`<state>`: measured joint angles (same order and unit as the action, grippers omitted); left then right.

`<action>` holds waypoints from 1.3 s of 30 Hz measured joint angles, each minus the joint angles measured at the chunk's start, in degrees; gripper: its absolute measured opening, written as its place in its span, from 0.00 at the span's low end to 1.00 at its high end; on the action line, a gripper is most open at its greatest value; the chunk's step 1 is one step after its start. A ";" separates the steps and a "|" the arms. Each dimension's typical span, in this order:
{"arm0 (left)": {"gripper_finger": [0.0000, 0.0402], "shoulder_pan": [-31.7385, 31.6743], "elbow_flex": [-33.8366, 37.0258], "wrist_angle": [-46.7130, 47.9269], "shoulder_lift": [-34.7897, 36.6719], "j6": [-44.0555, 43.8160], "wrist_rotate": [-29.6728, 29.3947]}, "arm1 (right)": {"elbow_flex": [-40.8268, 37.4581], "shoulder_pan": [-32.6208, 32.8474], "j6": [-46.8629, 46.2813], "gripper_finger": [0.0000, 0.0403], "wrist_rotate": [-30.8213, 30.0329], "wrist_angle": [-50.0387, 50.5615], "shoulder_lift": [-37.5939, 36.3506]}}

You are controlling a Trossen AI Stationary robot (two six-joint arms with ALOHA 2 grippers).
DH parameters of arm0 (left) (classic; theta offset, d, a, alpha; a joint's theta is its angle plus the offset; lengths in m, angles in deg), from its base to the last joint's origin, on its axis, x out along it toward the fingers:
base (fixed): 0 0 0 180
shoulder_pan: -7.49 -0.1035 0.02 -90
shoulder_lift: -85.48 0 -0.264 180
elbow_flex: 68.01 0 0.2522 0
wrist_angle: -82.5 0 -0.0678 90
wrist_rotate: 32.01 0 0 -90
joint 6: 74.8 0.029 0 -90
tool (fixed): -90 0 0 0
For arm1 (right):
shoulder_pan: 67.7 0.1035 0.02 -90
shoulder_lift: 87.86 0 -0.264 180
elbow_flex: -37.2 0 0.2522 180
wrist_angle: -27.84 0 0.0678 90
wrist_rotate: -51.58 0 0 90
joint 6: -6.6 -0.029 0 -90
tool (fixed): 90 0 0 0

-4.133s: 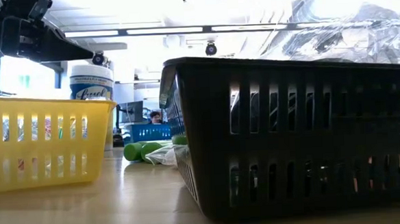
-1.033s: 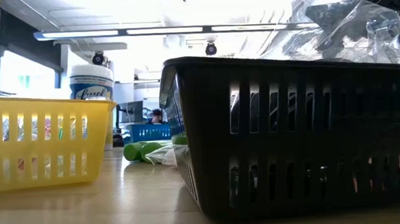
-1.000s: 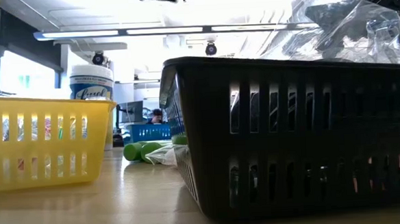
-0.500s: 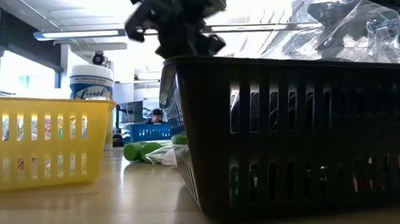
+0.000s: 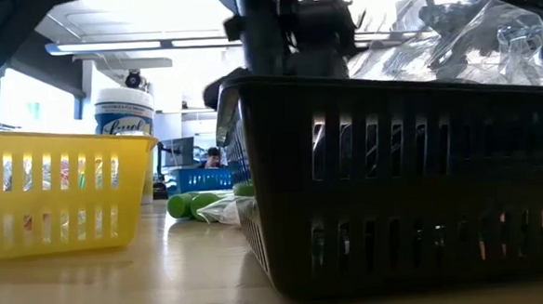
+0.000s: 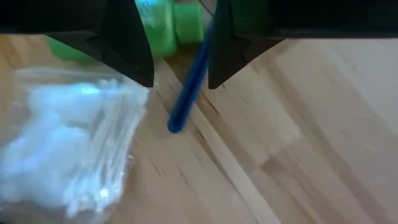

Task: Pick & Place Travel size toiletries
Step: Put the blue razor into the green bin

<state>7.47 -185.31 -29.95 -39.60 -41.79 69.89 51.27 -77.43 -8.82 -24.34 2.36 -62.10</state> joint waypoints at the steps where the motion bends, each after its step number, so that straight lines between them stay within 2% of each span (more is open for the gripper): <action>1: 0.37 0.00 -0.23 0.19 -0.32 0.59 0.35 | 0.00 0.00 0.00 0.01 0.03 0.22 0.00; 9: 0.37 0.02 -0.35 -3.41 -2.10 1.74 -0.72 | 0.00 0.00 0.04 0.01 -0.14 2.05 -0.22; 27: 0.36 0.00 -0.31 -2.99 -5.11 2.07 -0.86 | 0.00 0.00 0.02 0.01 -0.31 2.56 -0.22; 31: 0.29 0.00 -0.27 -3.51 -5.17 1.28 -0.92 | 0.00 0.00 0.09 0.01 -0.43 2.56 -0.22; 37: 0.07 -0.13 -0.13 -5.49 -5.22 1.23 -0.99 | 0.01 -0.01 0.09 0.01 -0.43 2.56 -0.22; 39: 0.03 -0.06 -0.27 -8.07 -5.33 1.25 -0.73 | 0.00 0.00 0.05 0.01 -0.43 2.56 -0.22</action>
<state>7.41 -185.58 -38.02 -44.93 -40.54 69.17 51.27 -77.43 -8.76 -24.77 4.91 -62.32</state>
